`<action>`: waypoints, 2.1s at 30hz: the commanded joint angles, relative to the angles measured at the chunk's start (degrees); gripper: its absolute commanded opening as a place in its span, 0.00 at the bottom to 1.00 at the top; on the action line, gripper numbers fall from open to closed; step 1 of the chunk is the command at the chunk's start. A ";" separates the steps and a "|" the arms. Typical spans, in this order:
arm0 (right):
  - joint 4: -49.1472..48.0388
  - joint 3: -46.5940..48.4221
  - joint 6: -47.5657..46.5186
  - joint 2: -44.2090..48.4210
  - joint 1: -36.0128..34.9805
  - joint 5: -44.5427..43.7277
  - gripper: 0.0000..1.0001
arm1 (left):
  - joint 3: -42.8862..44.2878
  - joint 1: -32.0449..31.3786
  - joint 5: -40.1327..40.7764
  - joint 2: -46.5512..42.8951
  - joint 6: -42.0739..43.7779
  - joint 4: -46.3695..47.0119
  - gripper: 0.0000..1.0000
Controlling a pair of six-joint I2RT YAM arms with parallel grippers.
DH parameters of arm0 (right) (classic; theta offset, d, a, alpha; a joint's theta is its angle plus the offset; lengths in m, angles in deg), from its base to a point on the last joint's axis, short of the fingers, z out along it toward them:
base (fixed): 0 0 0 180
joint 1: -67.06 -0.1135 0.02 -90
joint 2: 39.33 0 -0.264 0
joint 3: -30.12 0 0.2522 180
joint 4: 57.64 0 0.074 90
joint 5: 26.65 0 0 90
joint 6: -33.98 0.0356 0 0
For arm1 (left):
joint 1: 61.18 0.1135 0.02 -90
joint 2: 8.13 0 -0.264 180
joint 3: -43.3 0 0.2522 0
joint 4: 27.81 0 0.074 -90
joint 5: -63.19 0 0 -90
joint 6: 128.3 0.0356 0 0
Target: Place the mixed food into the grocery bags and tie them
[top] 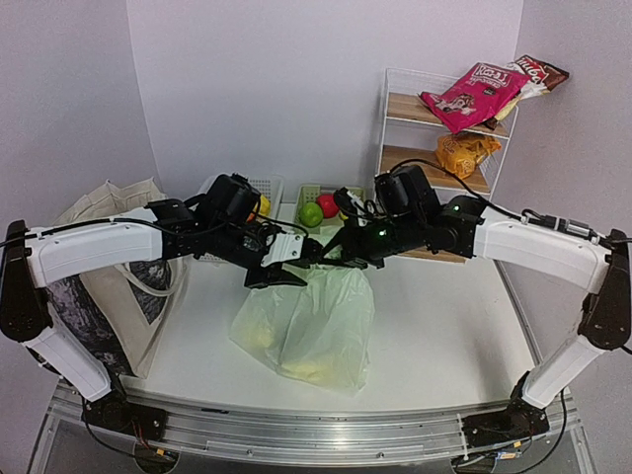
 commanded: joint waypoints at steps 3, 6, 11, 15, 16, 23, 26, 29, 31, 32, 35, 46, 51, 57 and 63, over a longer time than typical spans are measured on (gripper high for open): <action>-8.39 0.69 3.73 3.36 -0.03 2.12 0.00 | 0.80 0.05 0.00 -1.50 0.63 -0.74 0.33; -10.52 -1.06 6.15 3.10 0.02 3.56 0.00 | 2.02 0.19 -0.10 -1.69 -1.59 0.06 0.34; -15.22 -5.21 9.40 3.78 0.03 1.89 0.00 | 2.22 0.35 -6.75 -4.82 -3.20 -1.82 0.35; -22.63 -8.81 13.73 3.66 0.00 1.24 0.00 | 0.94 0.34 -12.71 -8.02 -2.50 -2.33 0.36; -24.85 -9.39 14.70 3.54 -0.01 1.20 0.00 | 0.96 0.33 -13.21 -7.89 -2.58 -3.08 0.35; -29.25 -11.23 14.10 5.64 -1.13 -2.92 0.00 | 5.17 5.21 -18.96 -6.89 -19.08 -2.04 0.24; -29.17 -11.18 13.94 5.59 -1.79 -3.44 0.00 | 7.94 7.67 -17.59 -4.09 -33.85 -0.21 0.16; -29.08 -10.83 13.59 5.00 -2.50 -3.67 0.00 | 7.43 7.63 -16.03 -2.88 -39.24 -1.02 0.14; -29.07 -10.70 13.24 4.91 -2.85 -3.67 0.00 | 5.03 7.61 -15.15 -3.93 -42.20 0.63 0.16; -29.07 -10.68 13.06 4.94 -3.02 -3.72 0.00 | 4.24 7.61 -14.58 -4.37 -43.61 1.36 0.17; -29.15 -10.67 12.87 5.05 -3.30 -3.95 0.00 | 3.91 7.62 -14.71 -4.37 -46.43 1.46 0.18; -32.97 -9.05 16.26 3.35 -3.66 -1.52 0.00 | -0.77 5.51 -18.98 -4.33 -39.70 1.77 0.16; -30.92 -8.89 17.26 3.24 -4.18 -0.23 0.00 | -1.24 5.46 -12.64 -3.53 -37.02 4.62 0.14; -30.30 -11.01 17.17 4.33 -4.65 0.64 0.00 | -0.93 6.17 -17.79 -4.22 -33.29 5.67 0.19; -30.39 -8.58 16.07 3.45 -5.12 4.54 0.00 | -2.35 8.60 -25.61 -3.69 -35.38 5.67 0.25</action>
